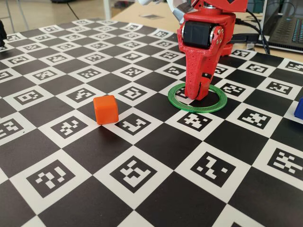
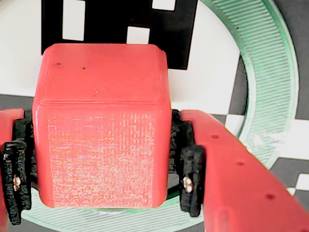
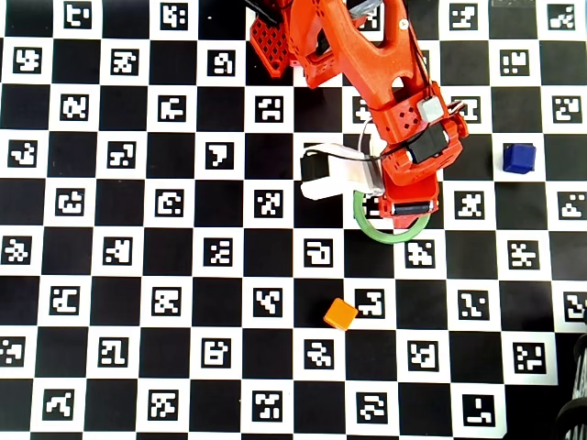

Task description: Grab the red cube then put it in the green circle then put the blue cube on top and finally the orange cube on top

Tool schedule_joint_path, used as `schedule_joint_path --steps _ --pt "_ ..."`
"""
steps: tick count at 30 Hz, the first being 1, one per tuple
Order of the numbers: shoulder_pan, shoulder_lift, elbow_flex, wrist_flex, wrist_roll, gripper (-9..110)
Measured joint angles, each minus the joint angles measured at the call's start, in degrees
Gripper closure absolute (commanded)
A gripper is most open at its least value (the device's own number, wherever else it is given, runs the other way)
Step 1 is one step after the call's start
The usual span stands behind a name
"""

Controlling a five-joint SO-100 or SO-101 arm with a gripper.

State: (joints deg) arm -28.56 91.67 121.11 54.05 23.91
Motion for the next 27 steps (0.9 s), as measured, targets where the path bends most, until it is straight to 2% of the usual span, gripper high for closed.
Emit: schedule_joint_path --steps 19,23,27 --pt "0.0 0.0 0.0 0.0 0.9 96" --pt "0.0 0.0 0.0 0.0 0.9 90" --pt "0.0 0.0 0.0 0.0 1.2 77"
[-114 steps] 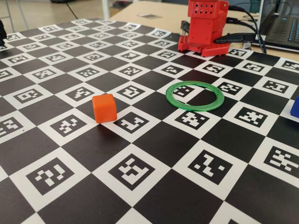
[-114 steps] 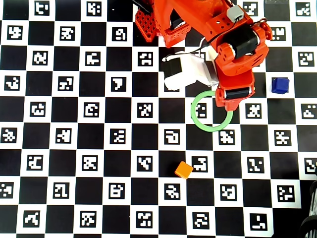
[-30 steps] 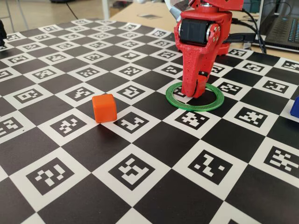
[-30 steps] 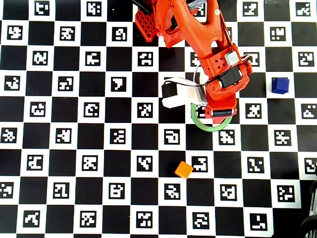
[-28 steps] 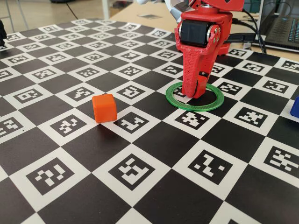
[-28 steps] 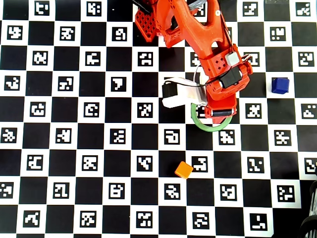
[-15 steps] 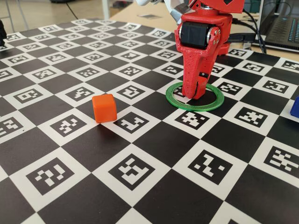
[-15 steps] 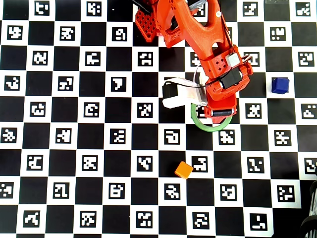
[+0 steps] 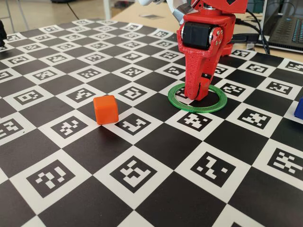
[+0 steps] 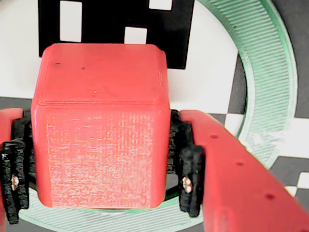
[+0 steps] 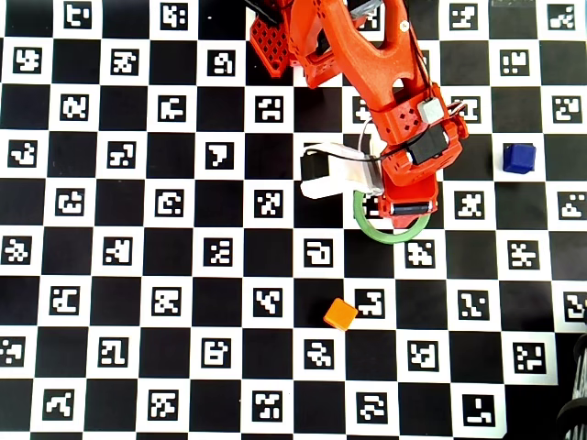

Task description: Grab the red cube then put it in the green circle then put the blue cube on top and finally the orange cube on top

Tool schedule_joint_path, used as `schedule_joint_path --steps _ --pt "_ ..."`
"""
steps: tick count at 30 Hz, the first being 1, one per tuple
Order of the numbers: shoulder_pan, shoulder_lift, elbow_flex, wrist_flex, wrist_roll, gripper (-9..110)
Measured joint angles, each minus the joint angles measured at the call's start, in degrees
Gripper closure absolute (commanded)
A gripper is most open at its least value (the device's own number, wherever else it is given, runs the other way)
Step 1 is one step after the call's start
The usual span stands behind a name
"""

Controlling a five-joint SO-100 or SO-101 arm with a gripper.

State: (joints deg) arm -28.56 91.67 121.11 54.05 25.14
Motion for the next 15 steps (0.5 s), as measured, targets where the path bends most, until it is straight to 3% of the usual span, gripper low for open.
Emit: schedule_joint_path --steps 15 --pt "0.0 0.0 0.0 2.9 1.0 75"
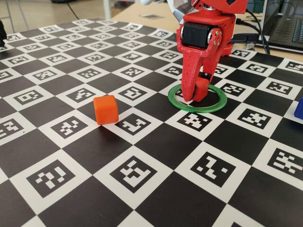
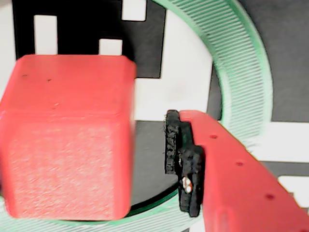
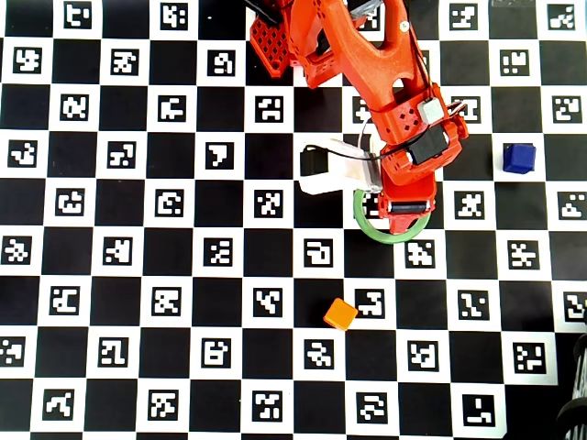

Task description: Grab the red cube then put it in the green circle then put the blue cube on top and finally the orange cube on top

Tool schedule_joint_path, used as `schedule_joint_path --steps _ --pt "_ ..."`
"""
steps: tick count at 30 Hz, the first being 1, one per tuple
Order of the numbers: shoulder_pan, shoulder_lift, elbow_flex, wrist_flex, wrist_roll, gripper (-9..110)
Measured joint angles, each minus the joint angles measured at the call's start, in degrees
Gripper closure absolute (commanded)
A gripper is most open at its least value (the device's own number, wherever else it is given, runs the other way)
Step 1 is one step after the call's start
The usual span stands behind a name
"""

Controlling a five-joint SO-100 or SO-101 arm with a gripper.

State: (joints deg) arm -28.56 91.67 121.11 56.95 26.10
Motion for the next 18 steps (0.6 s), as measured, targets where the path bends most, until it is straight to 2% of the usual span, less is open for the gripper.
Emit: schedule_joint_path --steps 7,18 --pt "0.6 0.6 -6.1 9.4 -3.5 75" --pt "7.5 6.9 -19.2 26.2 -12.6 72"
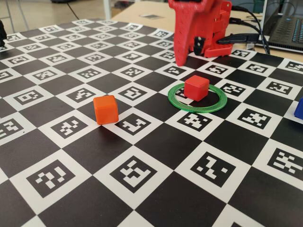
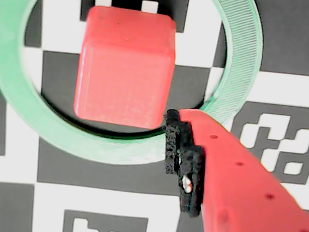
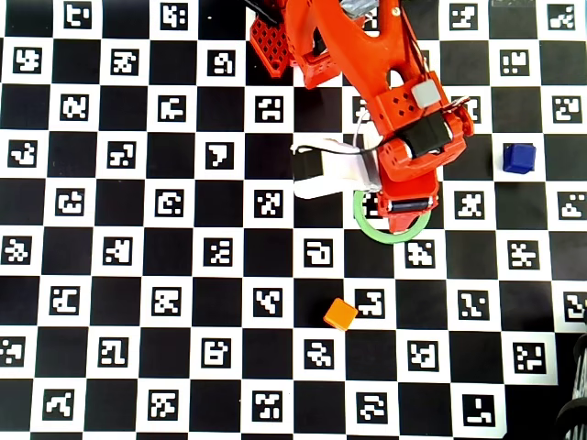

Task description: Grab the red cube then put it in the green circle then put the blue cube on top and finally the orange cube on top

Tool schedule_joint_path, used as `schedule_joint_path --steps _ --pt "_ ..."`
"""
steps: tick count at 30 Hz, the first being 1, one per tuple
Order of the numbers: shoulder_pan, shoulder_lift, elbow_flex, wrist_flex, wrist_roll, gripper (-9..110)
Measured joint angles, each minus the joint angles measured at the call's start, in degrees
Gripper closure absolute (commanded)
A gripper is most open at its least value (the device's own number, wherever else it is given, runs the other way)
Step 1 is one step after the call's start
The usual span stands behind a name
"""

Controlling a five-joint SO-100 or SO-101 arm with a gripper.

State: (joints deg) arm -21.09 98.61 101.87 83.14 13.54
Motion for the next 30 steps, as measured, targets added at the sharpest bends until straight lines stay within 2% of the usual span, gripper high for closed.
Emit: schedule_joint_path --steps 6,13,30 --pt "5.6 1.2 -4.2 6.7 -6.0 72" --pt "11.0 1.9 -4.5 7.3 -12.0 71" --pt "13.0 1.9 -4.5 7.3 -19.4 71"
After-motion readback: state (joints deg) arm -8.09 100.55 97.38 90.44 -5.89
